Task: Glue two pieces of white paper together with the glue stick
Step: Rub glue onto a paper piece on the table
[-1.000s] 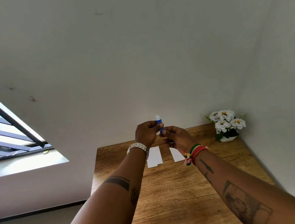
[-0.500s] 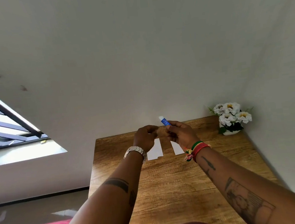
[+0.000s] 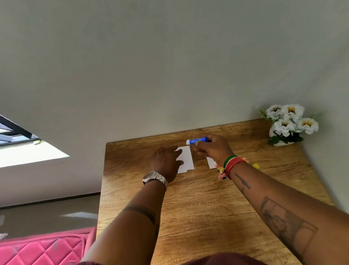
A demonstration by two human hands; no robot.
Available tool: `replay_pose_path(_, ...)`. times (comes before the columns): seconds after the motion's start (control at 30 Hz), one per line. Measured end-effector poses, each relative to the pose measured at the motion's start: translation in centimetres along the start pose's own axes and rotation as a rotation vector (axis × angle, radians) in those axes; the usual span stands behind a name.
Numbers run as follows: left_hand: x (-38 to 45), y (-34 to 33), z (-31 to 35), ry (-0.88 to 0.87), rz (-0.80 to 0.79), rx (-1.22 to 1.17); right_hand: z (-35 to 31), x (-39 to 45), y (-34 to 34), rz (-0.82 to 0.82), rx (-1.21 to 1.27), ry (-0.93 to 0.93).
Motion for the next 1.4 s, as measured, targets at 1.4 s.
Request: replay_pose_path(1.4, 2.0, -3.2, -0.2, -0.036, -0.039, 0.123, 0.5, -1.1, -3.8, -0.225, -1.018, 0.337)
Point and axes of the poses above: each hand's wrist, its own x-axis towards the middle knuckle, its own y-axis out of the back of the hand, z = x × y, the point moved 9 cm from there along x, towards the middle knuckle, and after that the axes turned 2 degrees about -y, right-handed, at the moved point
